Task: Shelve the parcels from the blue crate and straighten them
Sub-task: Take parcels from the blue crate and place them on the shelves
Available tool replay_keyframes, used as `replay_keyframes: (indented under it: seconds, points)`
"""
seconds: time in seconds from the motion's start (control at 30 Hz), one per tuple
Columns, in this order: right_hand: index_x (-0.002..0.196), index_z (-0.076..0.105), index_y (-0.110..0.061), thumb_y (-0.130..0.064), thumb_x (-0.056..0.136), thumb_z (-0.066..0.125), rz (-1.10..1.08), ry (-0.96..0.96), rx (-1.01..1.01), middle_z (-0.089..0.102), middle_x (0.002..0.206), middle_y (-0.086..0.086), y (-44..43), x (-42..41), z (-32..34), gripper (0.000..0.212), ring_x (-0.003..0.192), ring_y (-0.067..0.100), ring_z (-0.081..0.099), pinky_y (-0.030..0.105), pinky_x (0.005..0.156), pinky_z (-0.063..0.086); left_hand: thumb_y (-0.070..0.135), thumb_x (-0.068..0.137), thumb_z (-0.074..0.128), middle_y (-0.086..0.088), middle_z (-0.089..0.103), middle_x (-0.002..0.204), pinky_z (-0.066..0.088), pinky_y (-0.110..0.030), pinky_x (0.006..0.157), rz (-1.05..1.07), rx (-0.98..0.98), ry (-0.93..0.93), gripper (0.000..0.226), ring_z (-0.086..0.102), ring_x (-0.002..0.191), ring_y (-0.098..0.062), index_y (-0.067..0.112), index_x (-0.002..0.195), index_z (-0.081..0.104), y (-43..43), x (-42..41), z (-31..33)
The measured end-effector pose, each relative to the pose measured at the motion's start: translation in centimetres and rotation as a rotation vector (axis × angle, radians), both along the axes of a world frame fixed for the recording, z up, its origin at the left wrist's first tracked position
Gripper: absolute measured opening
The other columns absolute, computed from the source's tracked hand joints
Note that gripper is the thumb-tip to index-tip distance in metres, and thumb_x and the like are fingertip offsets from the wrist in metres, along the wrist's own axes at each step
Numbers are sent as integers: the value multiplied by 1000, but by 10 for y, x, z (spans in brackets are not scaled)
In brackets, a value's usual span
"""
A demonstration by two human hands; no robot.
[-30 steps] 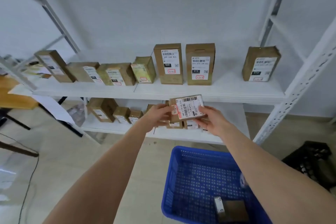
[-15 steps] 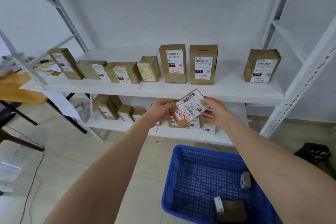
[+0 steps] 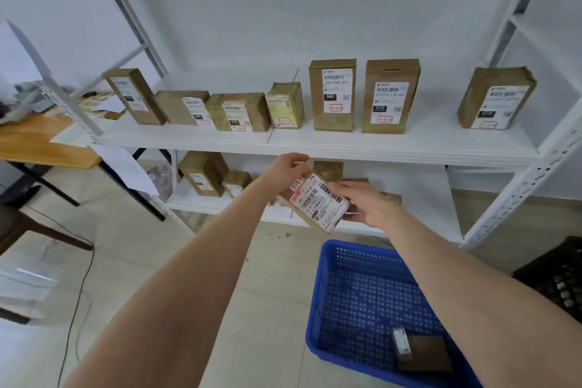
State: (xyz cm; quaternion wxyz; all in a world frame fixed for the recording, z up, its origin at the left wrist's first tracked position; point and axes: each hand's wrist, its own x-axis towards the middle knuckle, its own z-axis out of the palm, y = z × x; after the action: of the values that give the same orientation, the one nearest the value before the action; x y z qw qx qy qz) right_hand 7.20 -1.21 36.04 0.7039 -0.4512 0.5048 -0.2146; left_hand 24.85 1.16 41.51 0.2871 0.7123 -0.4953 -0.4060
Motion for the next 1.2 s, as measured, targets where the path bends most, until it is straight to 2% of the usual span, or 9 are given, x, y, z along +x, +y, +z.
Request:
replay_keyframes:
  seconds: [0.1, 0.23, 0.4, 0.5, 0.63, 0.77, 0.87, 1.0, 1.2]
  points:
    - [101, 66, -17, -21, 92, 63, -112, -86, 55, 74, 93, 8, 13, 22, -7, 11, 90, 25, 70, 40, 78, 57, 38, 98, 46, -12, 62, 123, 49, -27, 77, 87, -27, 37, 46, 63, 100, -26, 8, 133, 50, 7, 32, -4]
    - [102, 62, -12, -16, 92, 62, -270, -186, 99, 72, 100, 11, 23, 43, -12, 11, 94, 26, 68, 42, 78, 58, 47, 97, 44, -7, 63, 109, 47, -34, 76, 130, 38, 121, 47, 59, 92, -23, 13, 129, 52, 15, 64, -10]
    - [109, 59, -9, -15, 93, 61, -361, -236, 105, 70, 107, 14, 27, 46, -11, 17, 99, 30, 67, 43, 75, 57, 31, 90, 63, -6, 65, 100, 56, -36, 81, 46, 64, 205, 50, 64, 87, -23, 17, 134, 45, 10, 58, -9]
    - [113, 59, -9, -17, 92, 61, -378, -227, 89, 70, 107, 13, 24, 32, -10, 22, 102, 30, 66, 45, 82, 56, 23, 91, 64, -11, 65, 103, 57, -32, 73, 10, 42, 208, 53, 66, 85, -25, 12, 138, 42, 1, 42, -9]
    - [112, 61, -16, -22, 91, 66, -364, -138, 56, 71, 106, 8, 20, 6, -10, 22, 102, 26, 66, 44, 94, 52, 17, 93, 61, -16, 64, 112, 57, -39, 79, -29, 23, 221, 51, 67, 89, -30, 10, 140, 41, -10, 19, -10]
    - [112, 63, -17, -27, 87, 70, -331, -92, 19, 72, 103, 6, 14, -18, -3, 27, 100, 24, 66, 39, 90, 53, 14, 94, 59, -13, 65, 106, 58, -33, 70, -77, 28, 212, 51, 66, 76, -23, 13, 141, 40, -19, -8, -4]
    - [116, 62, -19, -26, 86, 71, -337, -84, -9, 72, 105, 5, 6, -40, 1, 32, 98, 23, 66, 39, 88, 54, 14, 95, 56, -17, 65, 112, 57, -33, 70, -81, 11, 210, 50, 67, 86, -29, 16, 142, 39, -28, -36, -1]
    - [118, 61, -19, -23, 88, 70, -355, -67, -36, 72, 103, 6, -8, -80, 5, 32, 100, 24, 66, 44, 94, 52, 13, 94, 58, -19, 66, 112, 55, -48, 86, -79, -30, 167, 52, 67, 96, -33, 17, 143, 40, -43, -80, 1]
    - [120, 59, -18, -21, 91, 66, -376, -66, -44, 72, 98, 3, -31, -125, 4, 31, 93, 19, 66, 40, 83, 53, 2, 90, 56, -13, 67, 113, 53, -47, 88, -101, -39, 134, 58, 63, 105, -35, 23, 142, 40, -63, -132, 1]
